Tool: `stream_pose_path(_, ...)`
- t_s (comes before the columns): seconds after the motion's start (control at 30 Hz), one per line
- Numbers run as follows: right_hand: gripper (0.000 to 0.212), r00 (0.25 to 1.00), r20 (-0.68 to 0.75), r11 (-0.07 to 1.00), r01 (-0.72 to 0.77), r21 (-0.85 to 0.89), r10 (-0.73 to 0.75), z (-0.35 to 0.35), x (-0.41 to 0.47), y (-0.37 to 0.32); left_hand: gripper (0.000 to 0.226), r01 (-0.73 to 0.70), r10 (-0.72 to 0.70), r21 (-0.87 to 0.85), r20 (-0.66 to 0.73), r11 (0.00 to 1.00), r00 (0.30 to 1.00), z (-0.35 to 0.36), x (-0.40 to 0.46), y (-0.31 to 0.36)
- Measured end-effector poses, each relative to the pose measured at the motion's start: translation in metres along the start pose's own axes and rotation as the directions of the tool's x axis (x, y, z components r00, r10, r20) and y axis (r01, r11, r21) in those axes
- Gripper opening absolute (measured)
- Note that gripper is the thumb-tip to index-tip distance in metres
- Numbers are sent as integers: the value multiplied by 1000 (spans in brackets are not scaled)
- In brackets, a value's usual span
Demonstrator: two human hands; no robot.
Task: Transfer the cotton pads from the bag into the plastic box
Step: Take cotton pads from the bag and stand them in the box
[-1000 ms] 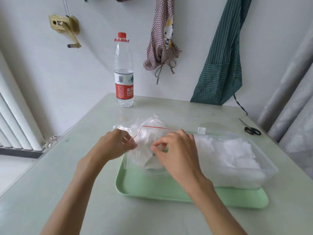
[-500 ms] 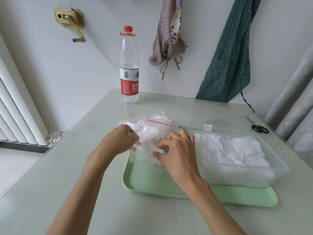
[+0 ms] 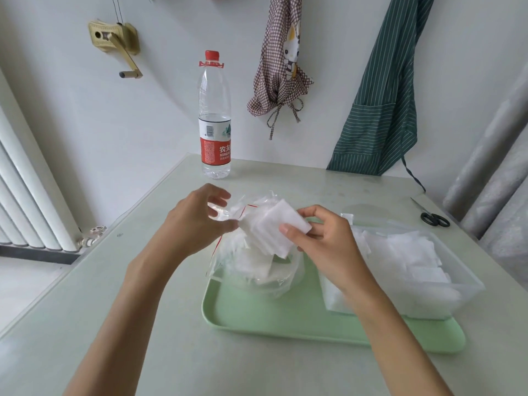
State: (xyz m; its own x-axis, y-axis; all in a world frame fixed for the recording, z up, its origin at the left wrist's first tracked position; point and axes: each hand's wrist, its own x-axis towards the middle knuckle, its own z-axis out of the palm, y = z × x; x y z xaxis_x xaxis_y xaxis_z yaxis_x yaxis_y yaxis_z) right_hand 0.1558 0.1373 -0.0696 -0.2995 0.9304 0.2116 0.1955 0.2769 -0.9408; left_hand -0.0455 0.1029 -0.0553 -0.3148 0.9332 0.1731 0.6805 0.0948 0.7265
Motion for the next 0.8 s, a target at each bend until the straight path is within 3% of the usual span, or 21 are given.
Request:
stream_pose_path(0.07, 17, 996, 37, 990, -80, 117, 76, -6, 1, -3, 20, -48, 42, -154, -42, 987, 998, -4, -3, 11)
stream_pose_path(0.13, 20, 988, 92, 966, -142, 214, 125, -10, 3, -4, 24, -28, 18, -336, -34, 941, 999, -3, -7, 22)
stream_pose_path(0.23, 21, 983, 106, 933, -176, 314, 150, -14, 4, -5, 35, 97, -33, -502, 136, 859, 990, 1, -14, 39)
stream_pose_path(0.33, 16, 995, -5, 952, -96, 292, 102, -17, 4, -6, 32, 130, 52, -598, 277, 791, 959, 10, -18, 50)
stream_pose_path(0.4, 10, 993, -121, 982, 33, 185, -11, -20, 4, -6, 24, 104, 109, -642, 284, 760, 952, 20, -17, 53)
stream_pose_path(0.5, 14, 955, -236, 981, 156, -116, -180, -31, 4, -1, 21, 123, 116, -685, 293, 718, 949, 36, -13, 56)
stream_pose_path(0.67, 25, 863, -316, 855, 218, -470, -394, -68, -4, 7, 19, 169, 124, -725, 333, 668, 935, 75, -9, 86)
stream_pose_path(0.8, 19, 799, -330, 757, 222, -614, -502, -95, -4, 12, 20, 180, 140, -760, 336, 624, 931, 103, -7, 107)
